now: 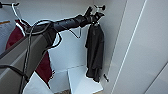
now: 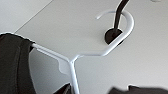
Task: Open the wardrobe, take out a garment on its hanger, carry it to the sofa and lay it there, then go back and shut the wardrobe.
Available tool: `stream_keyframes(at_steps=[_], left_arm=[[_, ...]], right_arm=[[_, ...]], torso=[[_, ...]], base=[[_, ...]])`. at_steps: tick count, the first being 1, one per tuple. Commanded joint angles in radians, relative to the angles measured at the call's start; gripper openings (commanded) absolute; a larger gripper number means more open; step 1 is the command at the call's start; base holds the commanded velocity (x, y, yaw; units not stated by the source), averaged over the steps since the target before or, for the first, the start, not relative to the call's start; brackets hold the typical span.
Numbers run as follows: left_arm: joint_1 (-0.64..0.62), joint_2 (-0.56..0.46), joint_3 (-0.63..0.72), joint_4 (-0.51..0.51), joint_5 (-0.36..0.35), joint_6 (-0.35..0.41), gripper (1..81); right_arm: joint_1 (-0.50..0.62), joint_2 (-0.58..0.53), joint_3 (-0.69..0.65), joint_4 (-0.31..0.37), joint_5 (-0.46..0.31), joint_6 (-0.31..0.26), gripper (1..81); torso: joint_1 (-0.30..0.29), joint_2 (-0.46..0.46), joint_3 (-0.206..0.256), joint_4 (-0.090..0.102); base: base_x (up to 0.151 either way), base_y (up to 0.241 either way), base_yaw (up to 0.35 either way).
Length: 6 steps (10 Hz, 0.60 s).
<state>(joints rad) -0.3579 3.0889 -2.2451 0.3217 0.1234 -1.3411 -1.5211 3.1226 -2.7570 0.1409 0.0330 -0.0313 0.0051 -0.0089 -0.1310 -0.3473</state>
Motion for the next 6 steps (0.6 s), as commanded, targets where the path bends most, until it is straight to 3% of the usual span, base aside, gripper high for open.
stream_keyframes(at_steps=[1,3,6], left_arm=[[-0.203,0.001,-0.002,0.014,-0.033,-0.003,81.1],[-0.204,-0.005,0.016,0.014,-0.091,-0.003,81.1],[-0.2,-0.028,0.042,0.008,-0.093,-0.004,81.1]], right_arm=[[0.031,0.009,0.004,0.009,-0.064,0.001,81.1],[0.029,0.009,0.004,0.011,-0.062,0.001,81.1],[0.029,0.009,0.004,0.009,-0.062,0.001,81.1]], torso=[[0.0,0.0,0.0,0.0],[0.0,0.0,0.0,0.0],[0.0,0.0,0.0,0.0]], base=[[0.0,0.0,0.0],[0.0,0.0,0.0],[0.0,0.0,0.0]])
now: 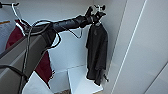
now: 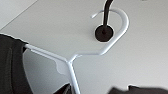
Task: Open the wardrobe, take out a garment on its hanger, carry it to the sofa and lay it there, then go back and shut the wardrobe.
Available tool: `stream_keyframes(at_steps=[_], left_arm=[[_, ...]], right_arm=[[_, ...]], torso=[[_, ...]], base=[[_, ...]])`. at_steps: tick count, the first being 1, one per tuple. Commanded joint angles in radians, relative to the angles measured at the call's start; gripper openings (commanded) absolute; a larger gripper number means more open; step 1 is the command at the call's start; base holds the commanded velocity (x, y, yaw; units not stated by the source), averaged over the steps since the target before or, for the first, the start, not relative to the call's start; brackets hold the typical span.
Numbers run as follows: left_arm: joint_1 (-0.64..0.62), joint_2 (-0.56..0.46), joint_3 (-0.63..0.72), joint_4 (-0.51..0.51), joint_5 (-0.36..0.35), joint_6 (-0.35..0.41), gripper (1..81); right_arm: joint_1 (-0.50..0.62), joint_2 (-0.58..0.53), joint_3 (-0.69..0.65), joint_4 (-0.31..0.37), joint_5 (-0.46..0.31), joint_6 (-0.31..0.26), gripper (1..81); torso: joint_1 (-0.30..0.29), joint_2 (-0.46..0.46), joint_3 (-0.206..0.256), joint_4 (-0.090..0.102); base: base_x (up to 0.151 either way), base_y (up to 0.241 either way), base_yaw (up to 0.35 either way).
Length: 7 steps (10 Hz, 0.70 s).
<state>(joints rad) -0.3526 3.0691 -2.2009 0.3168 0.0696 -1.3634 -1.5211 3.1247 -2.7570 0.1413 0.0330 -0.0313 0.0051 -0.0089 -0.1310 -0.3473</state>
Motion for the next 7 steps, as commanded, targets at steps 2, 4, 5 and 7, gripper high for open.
stream_keyframes(at_steps=[2,4,5,7], left_arm=[[-0.202,-0.016,-0.002,0.007,-0.037,0.015,1.0],[-0.202,-0.018,0.0,0.005,-0.039,0.009,1.0],[-0.202,-0.022,0.001,0.005,-0.042,0.006,1.0],[-0.219,-0.042,0.012,0.005,-0.065,0.006,1.0]], right_arm=[[0.029,0.007,0.004,0.009,-0.062,0.001,81.1],[0.029,0.007,0.004,0.009,-0.062,0.001,81.1],[0.029,0.007,0.004,0.009,-0.062,0.001,81.1],[0.029,0.007,0.004,0.009,-0.062,0.001,81.1]], torso=[[0.0,0.0,0.0,0.0],[0.0,0.0,0.0,0.0],[0.0,0.0,0.0,0.0],[0.0,0.0,0.0,0.0]], base=[[0.0,0.0,0.0],[0.0,0.0,0.0],[0.0,0.0,0.0],[0.0,0.0,0.0]])
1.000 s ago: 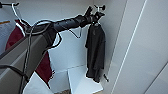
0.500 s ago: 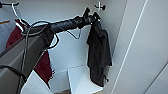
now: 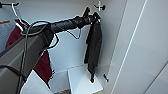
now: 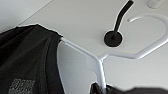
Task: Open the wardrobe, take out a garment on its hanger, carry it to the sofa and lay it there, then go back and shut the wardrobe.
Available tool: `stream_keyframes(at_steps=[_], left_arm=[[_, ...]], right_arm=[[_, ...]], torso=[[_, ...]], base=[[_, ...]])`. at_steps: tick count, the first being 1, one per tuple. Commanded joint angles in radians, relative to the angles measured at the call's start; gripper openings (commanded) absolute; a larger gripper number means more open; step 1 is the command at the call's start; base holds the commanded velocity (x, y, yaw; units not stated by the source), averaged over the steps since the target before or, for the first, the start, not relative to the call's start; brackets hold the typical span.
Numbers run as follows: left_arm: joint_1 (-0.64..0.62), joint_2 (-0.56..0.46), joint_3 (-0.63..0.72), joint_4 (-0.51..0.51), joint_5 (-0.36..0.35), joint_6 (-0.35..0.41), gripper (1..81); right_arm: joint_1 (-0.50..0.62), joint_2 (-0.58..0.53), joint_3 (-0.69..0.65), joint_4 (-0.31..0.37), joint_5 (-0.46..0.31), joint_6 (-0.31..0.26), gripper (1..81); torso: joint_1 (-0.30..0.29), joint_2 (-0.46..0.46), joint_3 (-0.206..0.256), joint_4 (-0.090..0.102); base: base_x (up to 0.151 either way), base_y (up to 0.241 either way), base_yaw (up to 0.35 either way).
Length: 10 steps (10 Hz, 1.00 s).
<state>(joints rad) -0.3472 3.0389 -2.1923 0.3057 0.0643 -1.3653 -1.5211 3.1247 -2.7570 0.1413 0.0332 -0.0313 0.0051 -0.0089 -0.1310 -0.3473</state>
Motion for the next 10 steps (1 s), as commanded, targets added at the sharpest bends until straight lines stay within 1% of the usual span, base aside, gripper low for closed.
stream_keyframes(at_steps=[1,5,6,7,8,9,10], left_arm=[[-0.227,-0.035,0.02,0.016,-0.058,0.005,1.0],[-0.229,-0.142,0.106,0.019,-0.055,0.005,1.0],[-0.229,-0.164,0.132,0.023,-0.052,0.005,1.0],[-0.229,-0.189,0.161,0.03,-0.047,0.005,1.0],[-0.229,-0.21,0.192,0.038,-0.044,0.006,1.0],[-0.224,-0.221,0.212,0.055,-0.018,0.006,1.0],[-0.224,-0.222,0.23,0.071,0.0,0.008,1.0]], right_arm=[[0.029,0.007,0.004,0.011,-0.062,0.002,81.1],[0.031,0.004,0.005,0.009,-0.062,0.002,81.1],[0.029,0.004,0.005,0.009,-0.062,0.002,81.1],[0.031,0.004,0.005,0.009,-0.062,0.001,81.1],[0.031,0.004,0.005,0.009,-0.061,0.002,81.1],[0.034,0.004,0.005,0.009,-0.061,0.002,81.1],[0.035,0.004,0.005,0.009,-0.061,0.002,81.1]], torso=[[0.0,0.0,0.0,0.0],[0.0,0.0,0.0,0.0],[0.0,0.0,0.0,0.092],[0.0,0.0,0.0,0.103],[0.0,0.0,0.0,0.12],[0.0,0.0,0.0,0.149],[0.0,0.0,0.0,0.185]], base=[[0.0,0.0,0.0],[0.0,0.0,0.0],[0.0,0.0,0.0],[0.0,0.0,0.0],[0.0,0.0,0.0],[0.0,0.0,0.0],[0.0,0.0,0.0]])
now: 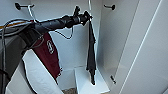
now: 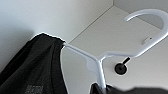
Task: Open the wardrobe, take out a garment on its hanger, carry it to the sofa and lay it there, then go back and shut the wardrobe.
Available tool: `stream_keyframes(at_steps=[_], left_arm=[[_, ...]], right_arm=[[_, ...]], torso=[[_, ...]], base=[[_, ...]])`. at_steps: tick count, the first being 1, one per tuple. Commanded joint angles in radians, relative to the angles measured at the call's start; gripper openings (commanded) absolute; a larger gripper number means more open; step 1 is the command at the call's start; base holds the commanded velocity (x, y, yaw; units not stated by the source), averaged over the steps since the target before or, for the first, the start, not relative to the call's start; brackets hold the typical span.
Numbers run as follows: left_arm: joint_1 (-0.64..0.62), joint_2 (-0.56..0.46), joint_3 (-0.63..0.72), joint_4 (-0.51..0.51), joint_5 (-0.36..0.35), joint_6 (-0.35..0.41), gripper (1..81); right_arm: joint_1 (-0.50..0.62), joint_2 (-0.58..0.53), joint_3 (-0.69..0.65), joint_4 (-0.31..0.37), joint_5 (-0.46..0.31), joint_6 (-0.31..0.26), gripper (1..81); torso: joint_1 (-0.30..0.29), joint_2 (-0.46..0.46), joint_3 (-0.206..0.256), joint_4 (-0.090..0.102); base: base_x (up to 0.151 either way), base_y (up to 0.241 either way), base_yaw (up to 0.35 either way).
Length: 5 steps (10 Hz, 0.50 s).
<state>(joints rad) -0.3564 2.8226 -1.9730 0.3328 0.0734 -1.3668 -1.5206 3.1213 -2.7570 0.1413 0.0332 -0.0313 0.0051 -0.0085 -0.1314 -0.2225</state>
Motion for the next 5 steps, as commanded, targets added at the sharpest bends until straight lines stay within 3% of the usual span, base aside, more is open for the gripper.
stream_keyframes(at_steps=[1,3,5], left_arm=[[-0.215,-0.004,0.016,0.054,-0.003,0.009,1.0],[-0.213,0.012,0.023,0.075,0.04,0.009,1.0],[-0.209,0.012,0.04,0.08,0.06,0.009,1.0]], right_arm=[[0.036,0.007,0.005,0.011,-0.061,0.002,81.1],[0.035,0.007,0.005,0.011,-0.053,0.002,81.1],[0.032,0.006,0.005,0.009,-0.042,0.002,81.1]], torso=[[0.0,0.0,0.0,-0.005],[0.0,0.0,0.0,0.043],[0.0,0.0,0.098,0.047]], base=[[0.0,0.0,0.0],[0.0,0.0,0.0],[0.0,0.0,0.0]])
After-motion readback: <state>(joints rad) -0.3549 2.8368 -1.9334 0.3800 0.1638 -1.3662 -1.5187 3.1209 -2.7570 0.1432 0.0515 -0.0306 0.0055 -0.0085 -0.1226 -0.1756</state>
